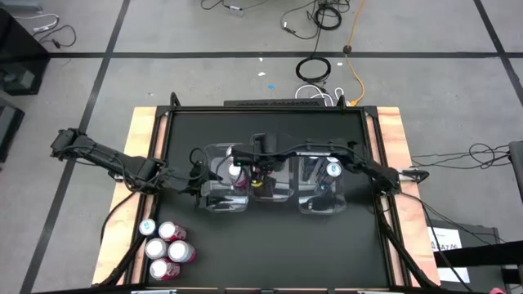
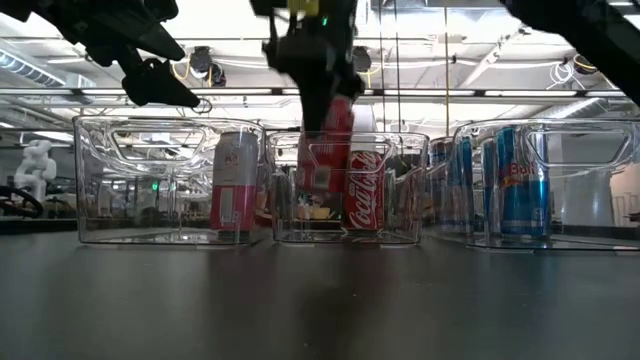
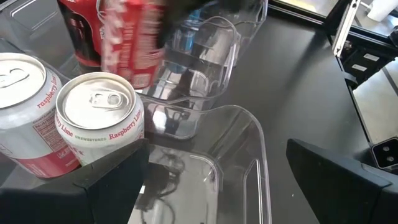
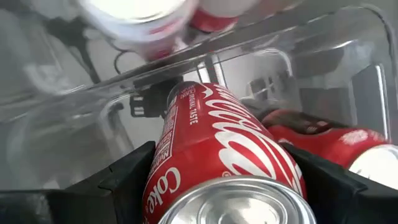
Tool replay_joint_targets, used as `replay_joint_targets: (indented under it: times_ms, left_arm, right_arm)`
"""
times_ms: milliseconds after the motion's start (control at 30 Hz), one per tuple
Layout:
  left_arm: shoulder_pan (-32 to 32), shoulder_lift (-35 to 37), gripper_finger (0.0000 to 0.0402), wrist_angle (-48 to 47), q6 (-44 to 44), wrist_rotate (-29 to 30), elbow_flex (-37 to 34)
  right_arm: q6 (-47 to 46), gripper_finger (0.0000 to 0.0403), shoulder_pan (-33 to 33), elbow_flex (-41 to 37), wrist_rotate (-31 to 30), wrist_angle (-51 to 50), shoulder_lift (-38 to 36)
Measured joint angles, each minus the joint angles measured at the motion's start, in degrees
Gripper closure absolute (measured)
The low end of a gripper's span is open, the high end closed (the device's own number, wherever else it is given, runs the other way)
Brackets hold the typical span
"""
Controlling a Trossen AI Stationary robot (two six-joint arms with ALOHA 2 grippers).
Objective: Sort soda cans
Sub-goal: Put the bottom right red soda can into the center transparent bin
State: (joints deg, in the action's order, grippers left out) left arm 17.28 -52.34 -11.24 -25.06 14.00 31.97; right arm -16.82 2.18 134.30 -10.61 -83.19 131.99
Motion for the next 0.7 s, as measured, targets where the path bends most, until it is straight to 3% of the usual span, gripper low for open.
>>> replay_joint_targets:
  times_ms: [500,700]
  left_arm:
    - [0.00,0.00,0.0015,0.21,-0.04,0.00,0.00]
    - [-0.01,0.00,0.0015,0.24,-0.02,-0.01,0.00]
  right_arm:
    - [-2.19,0.0097,8.75,-0.09,-1.86,5.58,3.77]
    - [-1.51,0.0092,10.06,-0.07,0.44,4.31,4.80]
